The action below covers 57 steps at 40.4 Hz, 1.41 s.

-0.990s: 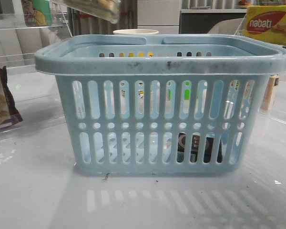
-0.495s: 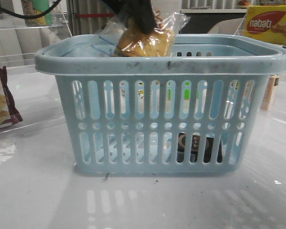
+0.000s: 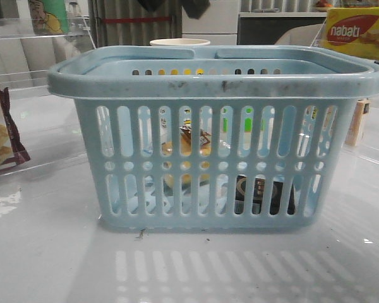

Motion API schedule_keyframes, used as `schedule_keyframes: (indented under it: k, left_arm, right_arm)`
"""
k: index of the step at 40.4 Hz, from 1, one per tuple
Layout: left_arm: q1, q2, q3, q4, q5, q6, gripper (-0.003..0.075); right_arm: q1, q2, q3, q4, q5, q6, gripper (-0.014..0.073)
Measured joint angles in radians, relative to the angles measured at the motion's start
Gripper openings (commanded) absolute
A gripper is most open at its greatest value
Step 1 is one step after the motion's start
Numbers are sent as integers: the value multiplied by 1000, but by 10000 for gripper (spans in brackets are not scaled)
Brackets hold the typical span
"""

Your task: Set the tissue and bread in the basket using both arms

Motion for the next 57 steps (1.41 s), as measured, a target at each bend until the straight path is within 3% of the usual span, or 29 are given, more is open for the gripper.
schedule_keyframes:
  k: [22, 37, 43, 46, 57]
  left_arm:
    - [0, -622, 534, -13, -65, -1, 496]
    - [0, -947, 805, -21, -65, -1, 495]
    - [0, -974, 835, -21, -65, -2, 404]
    - [0, -974, 838, -21, -65, -2, 321]
    - [0, -974, 839, -21, -73, -4, 87]
  right_arm:
    - [0, 0, 0, 0, 0, 0, 570]
    - [0, 0, 0, 0, 6, 0, 570]
    - [0, 0, 0, -27, 10, 0, 563]
    - [0, 0, 0, -35, 10, 0, 506]
    - [0, 0, 0, -36, 31, 0, 62]
